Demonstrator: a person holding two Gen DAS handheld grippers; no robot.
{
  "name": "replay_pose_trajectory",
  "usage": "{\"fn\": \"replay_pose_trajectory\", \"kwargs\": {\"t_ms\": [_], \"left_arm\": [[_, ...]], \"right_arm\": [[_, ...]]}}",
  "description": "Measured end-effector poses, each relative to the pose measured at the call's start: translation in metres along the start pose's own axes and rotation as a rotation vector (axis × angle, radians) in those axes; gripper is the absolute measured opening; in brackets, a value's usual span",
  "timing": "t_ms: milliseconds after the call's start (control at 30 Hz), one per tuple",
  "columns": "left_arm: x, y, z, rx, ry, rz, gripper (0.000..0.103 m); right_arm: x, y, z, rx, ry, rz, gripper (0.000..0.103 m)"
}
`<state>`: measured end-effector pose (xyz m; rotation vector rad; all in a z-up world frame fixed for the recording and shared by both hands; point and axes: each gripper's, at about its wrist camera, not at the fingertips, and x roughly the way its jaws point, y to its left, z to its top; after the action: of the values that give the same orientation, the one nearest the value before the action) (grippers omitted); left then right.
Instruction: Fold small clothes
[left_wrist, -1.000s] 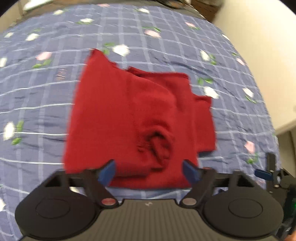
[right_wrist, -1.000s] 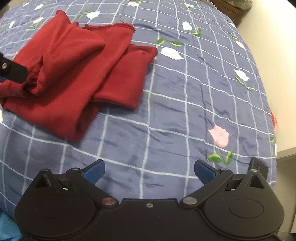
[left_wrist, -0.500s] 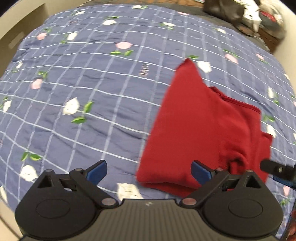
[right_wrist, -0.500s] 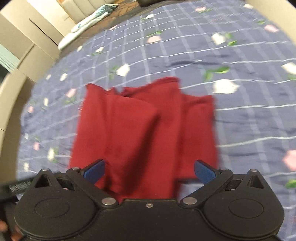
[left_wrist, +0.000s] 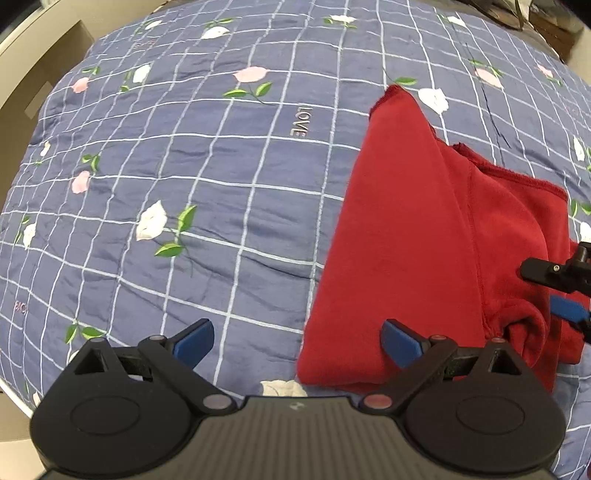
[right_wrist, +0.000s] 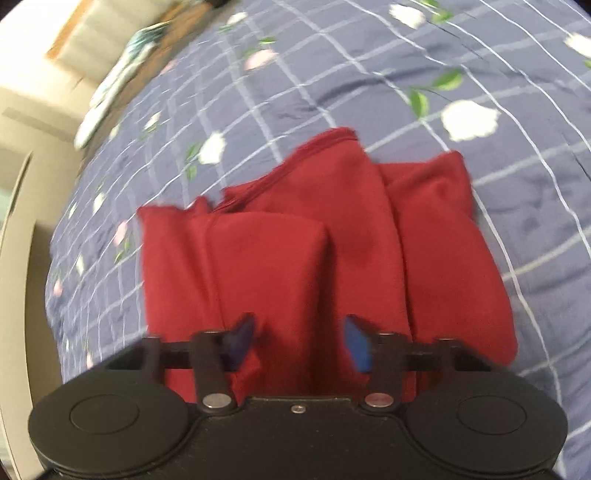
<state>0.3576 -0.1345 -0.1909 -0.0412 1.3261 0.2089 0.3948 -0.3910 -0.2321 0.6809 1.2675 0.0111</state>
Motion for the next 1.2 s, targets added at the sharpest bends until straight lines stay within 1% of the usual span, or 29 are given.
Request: {"fn": "replay_pose_trajectory", "kwargs": {"t_ms": [33, 67, 100, 133, 233, 300, 400, 467, 567, 700, 767, 867, 900, 933, 1000, 1033, 1067, 1100, 1133, 1200], "left_arm": [[0.002, -0.002, 0.001, 0.007, 0.005, -0.001, 0.099], [0.003, -0.004, 0.002, 0.012, 0.007, -0.005, 0.099], [0.002, -0.005, 0.003, 0.015, 0.007, -0.009, 0.099], [0.001, -0.006, 0.004, 0.017, 0.006, -0.013, 0.099], [-0.010, -0.008, 0.007, 0.022, -0.022, -0.042, 0.099], [-0.020, -0.008, 0.008, 0.025, -0.048, -0.083, 0.099], [-0.033, -0.009, 0.010, 0.016, -0.072, -0.139, 0.099], [-0.037, -0.011, 0.010, 0.010, -0.081, -0.159, 0.099], [-0.033, -0.016, 0.012, 0.006, -0.071, -0.157, 0.099], [-0.018, -0.021, 0.009, 0.017, -0.017, -0.110, 0.098], [-0.010, -0.022, 0.006, 0.024, 0.008, -0.092, 0.098], [0.000, -0.021, 0.001, 0.032, 0.042, -0.073, 0.098], [0.001, -0.020, -0.001, 0.032, 0.046, -0.070, 0.098], [0.002, -0.019, -0.001, 0.033, 0.049, -0.067, 0.098], [0.004, -0.018, -0.002, 0.033, 0.054, -0.065, 0.098], [0.005, -0.017, -0.002, 0.033, 0.056, -0.067, 0.098], [0.005, -0.017, -0.001, 0.031, 0.059, -0.070, 0.098], [0.005, -0.016, -0.001, 0.030, 0.062, -0.071, 0.098], [0.006, -0.016, 0.000, 0.030, 0.064, -0.072, 0.098], [0.006, -0.017, 0.001, 0.035, 0.067, -0.071, 0.098]], "right_arm": [[0.000, 0.003, 0.000, 0.005, 0.001, 0.005, 0.024], [0.000, 0.007, 0.000, -0.007, -0.003, 0.006, 0.018], [-0.001, 0.012, 0.000, -0.031, -0.012, 0.004, 0.009], [-0.005, 0.018, 0.000, -0.066, -0.024, -0.001, 0.007], [-0.023, 0.028, 0.001, -0.173, -0.073, 0.017, 0.006], [-0.042, 0.028, 0.002, -0.221, -0.110, 0.037, 0.006], [-0.069, 0.020, 0.001, -0.265, -0.162, 0.034, 0.006], [-0.085, 0.009, 0.000, -0.263, -0.185, 0.023, 0.006], [-0.096, -0.011, -0.002, -0.244, -0.187, -0.017, 0.006], [-0.091, -0.036, -0.008, -0.204, -0.154, -0.061, 0.006], [-0.086, -0.042, -0.011, -0.189, -0.138, -0.074, 0.007], [-0.077, -0.045, -0.016, -0.186, -0.110, -0.092, 0.009], [-0.075, -0.046, -0.017, -0.187, -0.102, -0.099, 0.012], [-0.074, -0.046, -0.019, -0.184, -0.094, -0.109, 0.019], [-0.073, -0.050, -0.021, -0.158, -0.080, -0.115, 0.025], [-0.074, -0.052, -0.023, -0.139, -0.074, -0.102, 0.033], [-0.074, -0.055, -0.026, -0.122, -0.065, -0.082, 0.039], [-0.075, -0.056, -0.027, -0.113, -0.057, -0.071, 0.048], [-0.075, -0.057, -0.029, -0.108, -0.051, -0.062, 0.053], [-0.073, -0.058, -0.034, -0.093, -0.033, -0.040, 0.053]]}}
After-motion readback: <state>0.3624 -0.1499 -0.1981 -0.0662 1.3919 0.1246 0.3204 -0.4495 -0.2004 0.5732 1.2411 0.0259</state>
